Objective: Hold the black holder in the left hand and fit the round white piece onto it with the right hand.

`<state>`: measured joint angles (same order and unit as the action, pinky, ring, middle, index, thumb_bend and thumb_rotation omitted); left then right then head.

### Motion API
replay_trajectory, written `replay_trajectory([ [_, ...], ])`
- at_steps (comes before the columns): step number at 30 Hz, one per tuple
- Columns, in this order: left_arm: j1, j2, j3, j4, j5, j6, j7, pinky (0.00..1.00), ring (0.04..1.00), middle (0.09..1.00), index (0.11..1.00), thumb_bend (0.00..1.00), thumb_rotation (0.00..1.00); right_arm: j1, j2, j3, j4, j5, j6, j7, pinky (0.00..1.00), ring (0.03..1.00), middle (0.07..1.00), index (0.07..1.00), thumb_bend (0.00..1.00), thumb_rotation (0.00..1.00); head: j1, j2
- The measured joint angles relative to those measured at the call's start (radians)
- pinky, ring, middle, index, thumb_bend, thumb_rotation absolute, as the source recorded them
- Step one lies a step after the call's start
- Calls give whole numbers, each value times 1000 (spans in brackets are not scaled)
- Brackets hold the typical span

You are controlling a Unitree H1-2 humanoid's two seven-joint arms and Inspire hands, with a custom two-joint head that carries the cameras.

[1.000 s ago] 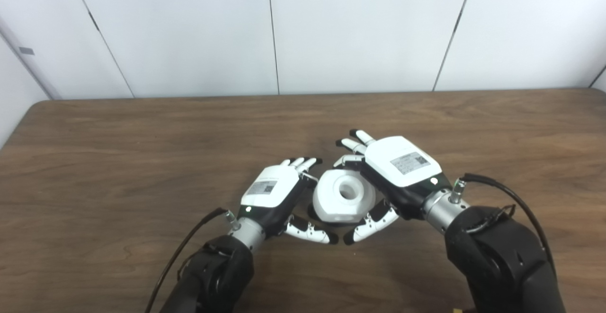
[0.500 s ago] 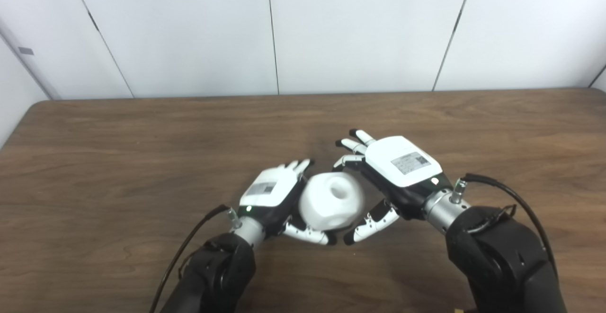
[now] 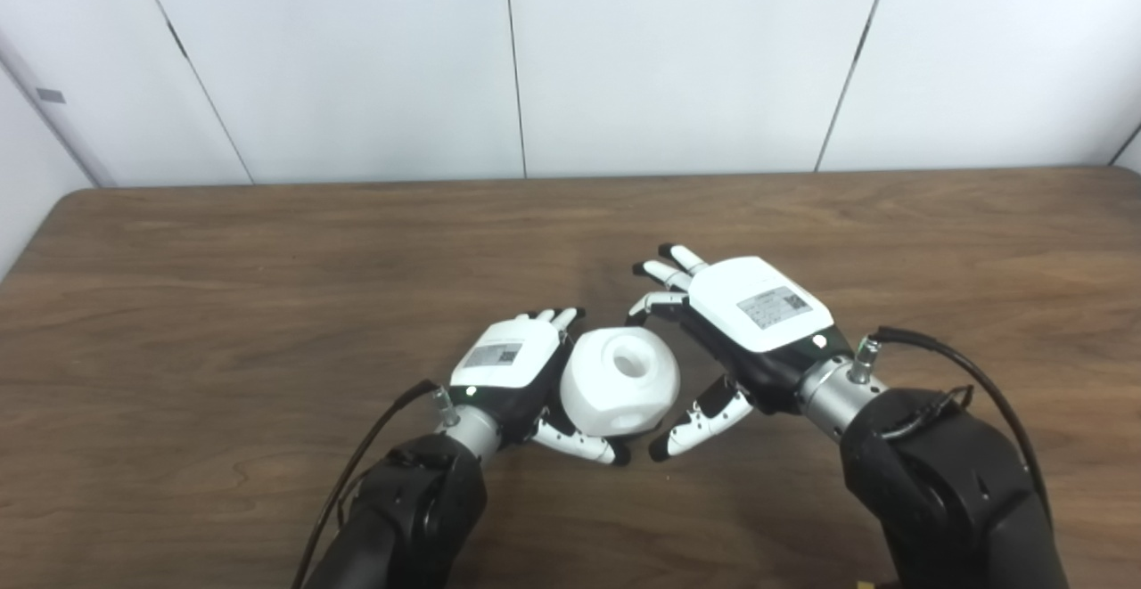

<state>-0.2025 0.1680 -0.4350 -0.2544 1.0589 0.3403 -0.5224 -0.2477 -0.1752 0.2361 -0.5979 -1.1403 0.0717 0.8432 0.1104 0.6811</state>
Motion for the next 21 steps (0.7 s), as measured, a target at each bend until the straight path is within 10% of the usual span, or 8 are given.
replay_trajectory([
  [21,-19,-8,13,-5,125,39,-97,1000,1000,1000,1000,1000,504,11,0,-3,0,2,1,0,739,1000,951,730,918,429,-2,-6],
])
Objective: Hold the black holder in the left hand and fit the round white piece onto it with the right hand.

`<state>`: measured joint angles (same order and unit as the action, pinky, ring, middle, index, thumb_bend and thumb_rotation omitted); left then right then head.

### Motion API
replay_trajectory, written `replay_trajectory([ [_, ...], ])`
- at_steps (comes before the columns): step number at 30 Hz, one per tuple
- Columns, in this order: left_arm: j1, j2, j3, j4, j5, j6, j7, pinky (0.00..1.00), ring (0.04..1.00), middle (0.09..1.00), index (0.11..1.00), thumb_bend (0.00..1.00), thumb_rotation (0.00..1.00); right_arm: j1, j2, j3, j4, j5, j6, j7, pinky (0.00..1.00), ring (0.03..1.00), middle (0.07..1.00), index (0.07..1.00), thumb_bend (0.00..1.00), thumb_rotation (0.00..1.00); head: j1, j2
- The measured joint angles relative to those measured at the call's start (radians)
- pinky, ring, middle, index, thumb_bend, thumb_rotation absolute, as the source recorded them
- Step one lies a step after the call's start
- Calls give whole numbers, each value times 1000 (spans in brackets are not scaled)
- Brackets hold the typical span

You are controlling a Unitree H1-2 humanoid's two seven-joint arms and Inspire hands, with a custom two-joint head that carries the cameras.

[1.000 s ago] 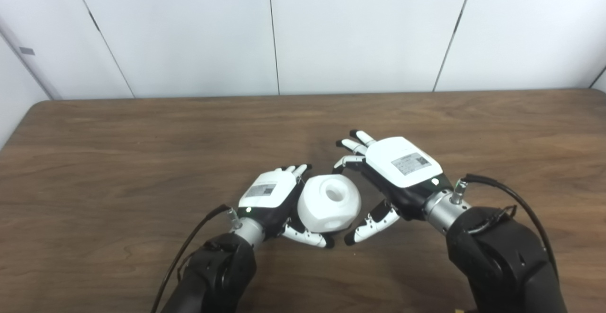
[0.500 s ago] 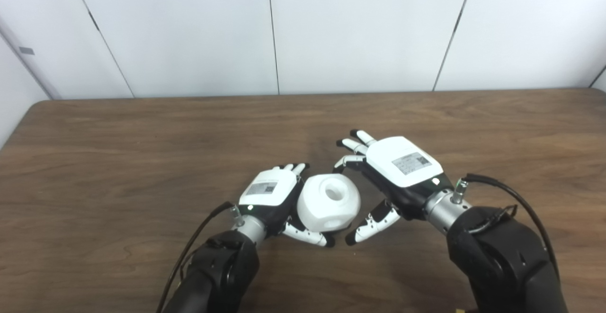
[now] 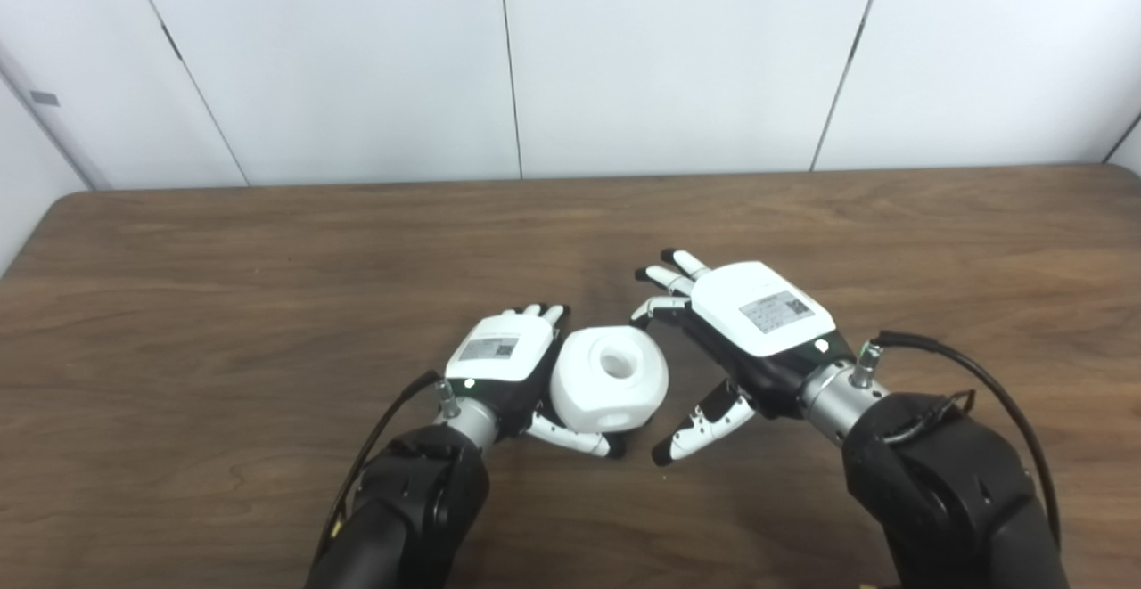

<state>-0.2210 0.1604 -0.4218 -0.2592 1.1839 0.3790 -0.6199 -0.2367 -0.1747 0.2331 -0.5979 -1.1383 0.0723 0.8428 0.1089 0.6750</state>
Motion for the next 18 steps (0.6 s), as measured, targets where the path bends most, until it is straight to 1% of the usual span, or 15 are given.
replay_trajectory([
  [3,-5,-1,11,-9,29,11,-40,1000,1000,1000,1000,1000,479,1,0,-3,0,0,0,0,728,1000,948,729,919,427,0,0],
  [6,-7,-6,24,-29,54,28,-91,1000,1000,1000,1000,1000,464,3,0,-4,0,0,0,0,738,1000,951,730,920,427,0,0],
  [10,-13,-7,36,-46,100,29,-160,1000,1000,1000,1000,1000,444,3,0,-4,0,1,1,0,741,1000,950,730,918,418,-2,-2],
  [14,-21,-17,59,-67,141,31,-246,1000,1000,1000,1000,1000,421,3,0,-4,0,0,1,-1,728,1000,947,729,917,420,0,0],
  [18,-30,-32,83,-77,168,31,-308,1000,1000,1000,1000,1000,410,3,1,-4,0,0,1,-1,748,1000,951,731,915,412,-2,-2],
])
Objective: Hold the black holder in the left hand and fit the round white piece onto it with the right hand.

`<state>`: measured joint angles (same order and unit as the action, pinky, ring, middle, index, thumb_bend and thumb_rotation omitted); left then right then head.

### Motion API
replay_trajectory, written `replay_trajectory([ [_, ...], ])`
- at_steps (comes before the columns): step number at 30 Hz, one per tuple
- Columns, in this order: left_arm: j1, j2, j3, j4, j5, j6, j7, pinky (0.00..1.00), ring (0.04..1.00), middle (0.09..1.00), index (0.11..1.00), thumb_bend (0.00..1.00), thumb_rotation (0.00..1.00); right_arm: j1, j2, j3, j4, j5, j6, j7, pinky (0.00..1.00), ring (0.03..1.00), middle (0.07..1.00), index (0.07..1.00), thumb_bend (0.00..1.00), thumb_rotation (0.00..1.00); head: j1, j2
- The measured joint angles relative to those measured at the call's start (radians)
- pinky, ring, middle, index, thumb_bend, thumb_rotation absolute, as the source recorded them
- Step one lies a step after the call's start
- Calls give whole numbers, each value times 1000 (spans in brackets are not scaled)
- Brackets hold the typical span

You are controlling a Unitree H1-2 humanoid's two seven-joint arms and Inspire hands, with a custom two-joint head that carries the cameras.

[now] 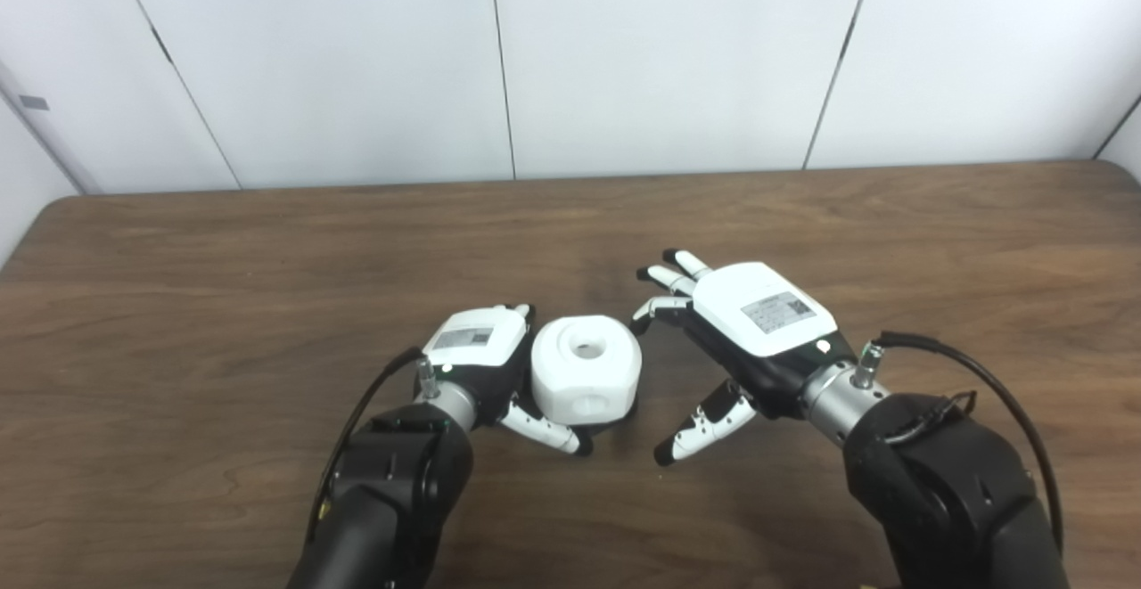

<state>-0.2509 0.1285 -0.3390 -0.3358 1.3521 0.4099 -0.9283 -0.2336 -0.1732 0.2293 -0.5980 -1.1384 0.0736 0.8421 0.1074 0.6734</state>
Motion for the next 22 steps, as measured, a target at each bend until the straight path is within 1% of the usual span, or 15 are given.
replay_trajectory([
  [9,-10,-26,44,-35,78,-1,-132,1000,1000,1000,1000,1000,410,0,1,0,0,0,0,0,737,1000,951,731,916,420,0,2],
  [13,-12,-34,57,-38,89,-4,-151,1000,1000,1000,1000,1000,421,0,1,0,0,0,0,0,734,1000,948,729,917,414,0,0],
  [17,-17,-46,71,-44,114,-5,-193,1000,1000,1000,1000,1000,431,0,1,0,0,-1,-1,-2,731,1000,949,729,917,416,2,0],
  [22,-35,-47,95,-52,115,-7,-257,1000,1000,1000,1000,1000,407,0,1,1,0,-3,-1,-4,731,1000,950,732,920,415,0,-2],
])
